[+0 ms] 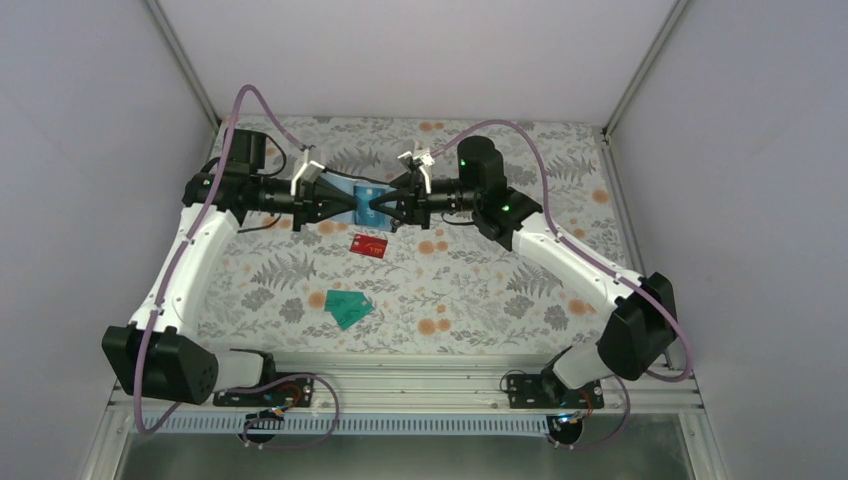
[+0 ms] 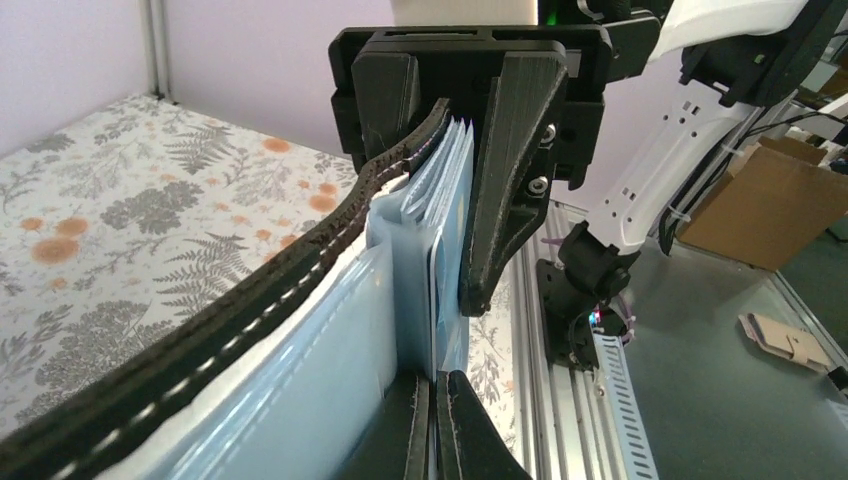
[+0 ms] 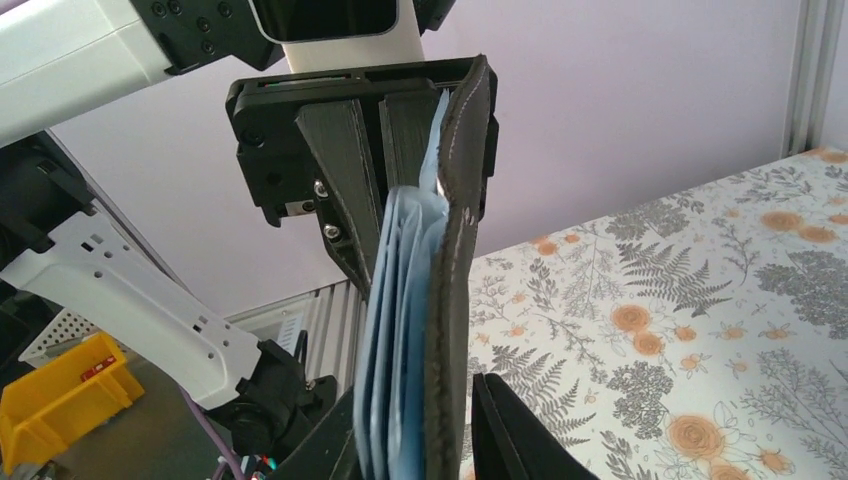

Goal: Take the credit cards out of the card holder

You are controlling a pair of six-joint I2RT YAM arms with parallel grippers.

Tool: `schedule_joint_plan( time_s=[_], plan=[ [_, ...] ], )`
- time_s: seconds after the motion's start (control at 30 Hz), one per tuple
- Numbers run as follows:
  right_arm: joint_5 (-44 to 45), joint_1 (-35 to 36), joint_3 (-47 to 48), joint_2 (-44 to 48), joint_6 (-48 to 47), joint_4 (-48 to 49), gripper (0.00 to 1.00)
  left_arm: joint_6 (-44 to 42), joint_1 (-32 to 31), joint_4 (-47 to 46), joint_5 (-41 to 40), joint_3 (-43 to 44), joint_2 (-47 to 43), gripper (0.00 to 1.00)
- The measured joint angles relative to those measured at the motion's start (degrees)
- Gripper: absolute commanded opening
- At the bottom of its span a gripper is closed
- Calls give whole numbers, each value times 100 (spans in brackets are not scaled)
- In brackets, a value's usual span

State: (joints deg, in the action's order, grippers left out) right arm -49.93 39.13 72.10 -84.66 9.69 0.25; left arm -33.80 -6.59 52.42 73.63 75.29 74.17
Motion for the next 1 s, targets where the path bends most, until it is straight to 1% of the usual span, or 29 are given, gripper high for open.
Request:
schedule_joint_plan(
  time_s=[0.17,0.27,0.33,0.5,0.8,1.0],
  plan=[
    [-7,-33,-63,72,-140,42,32,166,87,-116,46,-52,-33,2],
    [-68,-61,-190,195,-225,31,33,192,140,-136,61,-57,-39,2],
    [-96,-83,-201,227,-286,17,28,197,160,-136,87,-57,-39,2],
    [-118,-175,-240,315,-409,-20,5,192,160,-133,168,-63,-39,2],
    [-337,-337,-289,321,-525,-48,4,164,122,-136,199,-85,-28,2],
    [-581,-535,-289,321,-658,-289,6,166,-26,-238,208,-85,144,2]
  ],
)
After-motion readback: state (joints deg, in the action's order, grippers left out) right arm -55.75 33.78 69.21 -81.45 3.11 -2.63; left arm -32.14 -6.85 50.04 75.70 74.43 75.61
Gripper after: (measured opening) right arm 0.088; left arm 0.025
